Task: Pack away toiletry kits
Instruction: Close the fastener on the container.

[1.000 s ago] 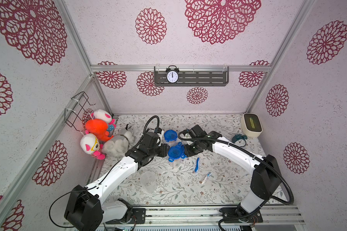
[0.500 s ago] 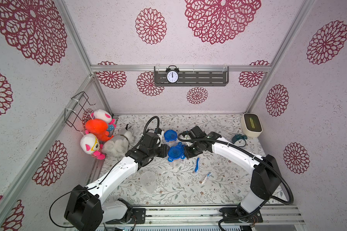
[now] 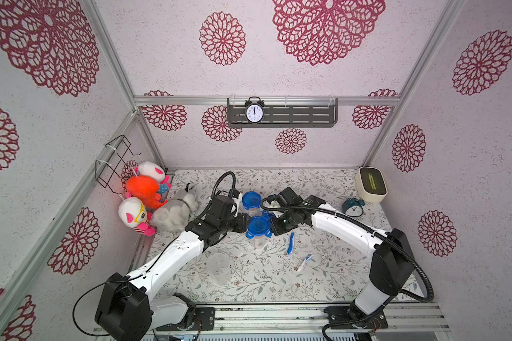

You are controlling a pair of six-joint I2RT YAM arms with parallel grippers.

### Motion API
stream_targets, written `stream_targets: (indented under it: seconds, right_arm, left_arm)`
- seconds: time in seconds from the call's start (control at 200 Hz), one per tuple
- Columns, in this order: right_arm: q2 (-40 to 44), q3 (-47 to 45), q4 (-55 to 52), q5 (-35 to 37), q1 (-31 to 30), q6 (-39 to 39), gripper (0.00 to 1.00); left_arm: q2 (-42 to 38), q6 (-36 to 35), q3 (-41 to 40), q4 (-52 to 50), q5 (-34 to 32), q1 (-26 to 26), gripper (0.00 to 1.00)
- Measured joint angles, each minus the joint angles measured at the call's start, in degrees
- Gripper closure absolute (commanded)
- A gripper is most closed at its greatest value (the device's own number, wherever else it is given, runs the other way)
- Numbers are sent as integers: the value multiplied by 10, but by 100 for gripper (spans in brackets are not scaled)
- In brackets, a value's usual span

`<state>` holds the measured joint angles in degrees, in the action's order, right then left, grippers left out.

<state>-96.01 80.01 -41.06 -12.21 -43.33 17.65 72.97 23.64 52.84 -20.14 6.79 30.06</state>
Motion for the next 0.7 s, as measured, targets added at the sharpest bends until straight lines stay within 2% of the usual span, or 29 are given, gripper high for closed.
stream_targets:
  seconds: [0.08, 0.18, 0.245, 0.26, 0.275, 0.47, 0.605, 0.7]
  right_arm:
    - [2, 0, -1, 7, 0, 2, 81]
    - [10, 0, -9, 35, 0, 5, 58]
    - [20, 0, -15, 57, 0, 2, 34]
    - [24, 1, -16, 61, 0, 7, 8]
    - [27, 1, -17, 64, 0, 1, 2]
    - [64, 39, -25, 93, -5, -18, 1]
    - [56, 69, -21, 117, -25, -22, 1]
    - [31, 91, -17, 137, -52, -20, 1]
  left_arm:
    - [0, 0, 0, 0, 1, 0, 48]
    - [0, 2, 0, 0, 0, 0, 43]
    - [-3, 3, -2, 1, -5, 0, 40]
    - [-5, 3, -3, 1, -8, 0, 40]
    - [-7, 3, -4, 2, -10, 0, 39]
    - [-42, 22, -33, 14, -23, -29, 36]
    - [-52, 41, -60, 38, -3, -74, 32]
    - [-52, 49, -69, 46, 4, -85, 30]
